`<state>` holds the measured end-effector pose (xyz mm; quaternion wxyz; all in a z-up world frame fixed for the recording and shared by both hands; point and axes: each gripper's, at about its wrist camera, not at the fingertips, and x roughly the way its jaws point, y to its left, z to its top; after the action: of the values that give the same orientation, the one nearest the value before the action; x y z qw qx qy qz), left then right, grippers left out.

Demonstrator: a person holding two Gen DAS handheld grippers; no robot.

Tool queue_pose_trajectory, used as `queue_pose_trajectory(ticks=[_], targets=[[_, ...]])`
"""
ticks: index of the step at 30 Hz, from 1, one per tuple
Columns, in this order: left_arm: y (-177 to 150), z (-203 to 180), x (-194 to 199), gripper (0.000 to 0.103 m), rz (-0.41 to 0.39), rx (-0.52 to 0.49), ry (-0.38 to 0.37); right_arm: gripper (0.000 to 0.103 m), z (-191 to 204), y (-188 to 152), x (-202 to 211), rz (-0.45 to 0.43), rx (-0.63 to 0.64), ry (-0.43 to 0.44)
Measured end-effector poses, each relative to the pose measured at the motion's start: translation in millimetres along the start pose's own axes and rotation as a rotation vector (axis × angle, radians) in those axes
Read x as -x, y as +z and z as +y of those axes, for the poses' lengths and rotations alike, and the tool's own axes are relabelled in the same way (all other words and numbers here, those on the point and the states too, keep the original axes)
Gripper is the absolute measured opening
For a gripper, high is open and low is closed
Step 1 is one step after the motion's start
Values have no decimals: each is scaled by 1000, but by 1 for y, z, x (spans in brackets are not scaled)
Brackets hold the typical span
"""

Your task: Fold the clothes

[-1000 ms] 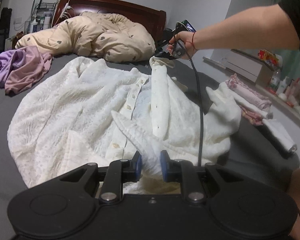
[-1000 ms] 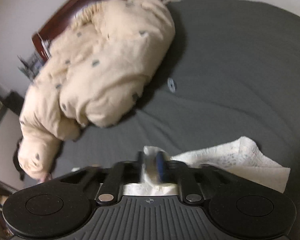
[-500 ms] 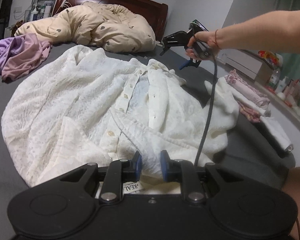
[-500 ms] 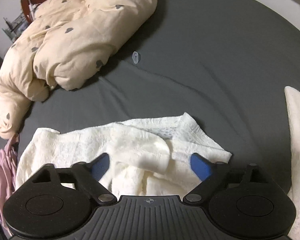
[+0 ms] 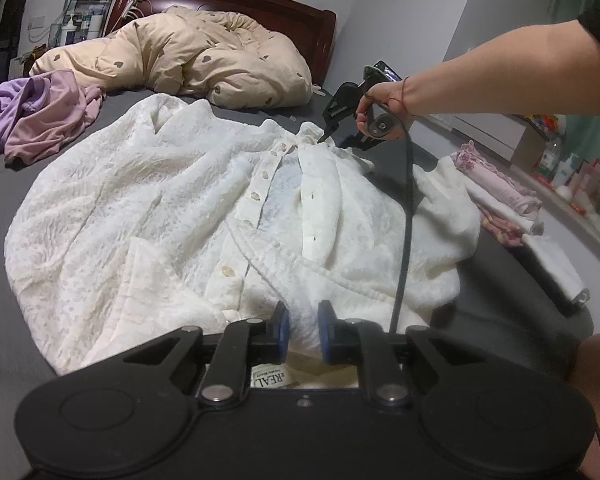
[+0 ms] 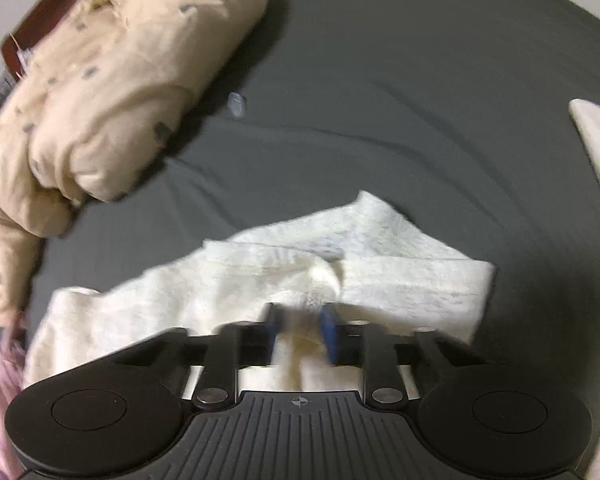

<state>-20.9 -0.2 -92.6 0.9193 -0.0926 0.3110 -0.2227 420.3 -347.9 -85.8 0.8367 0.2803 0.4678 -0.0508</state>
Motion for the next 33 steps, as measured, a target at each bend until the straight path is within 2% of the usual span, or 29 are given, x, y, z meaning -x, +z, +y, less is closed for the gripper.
queue_pose_trajectory(ticks=[5,11,14,17,19,21,25,27,30,31,32,33], targets=[[-1,1,0,11,-10,3,15,3,23,6,5,-23,47,60],[3,10,5,11,-33,49,43,3,69,6,-1,-45,85,169],[7,11,10,10,-49,40,79,4,88,2,-7,-96,99,136],[10,11,14,10,-48,25,110,6,95,-1,-15,-57,121,114],[11,10,15,10,-42,23,117,8,92,-2,-15,-19,129,113],[11,9,17,10,-35,18,118,8,88,-3,-3,-29,169,102],[8,-2,27,10,-57,-35,113,10,75,-20,39,-4,330,77],[5,-11,34,10,-85,-84,112,11,59,-37,65,33,381,109],[1,-26,45,10,-129,-164,114,13,28,-78,106,125,401,229],[-1,-32,48,10,-149,-201,115,23,18,-98,121,164,420,274],[-4,-38,52,10,-170,-241,119,46,9,-120,134,202,434,313],[-7,-45,56,10,-187,-283,126,60,1,-142,146,237,444,347]])
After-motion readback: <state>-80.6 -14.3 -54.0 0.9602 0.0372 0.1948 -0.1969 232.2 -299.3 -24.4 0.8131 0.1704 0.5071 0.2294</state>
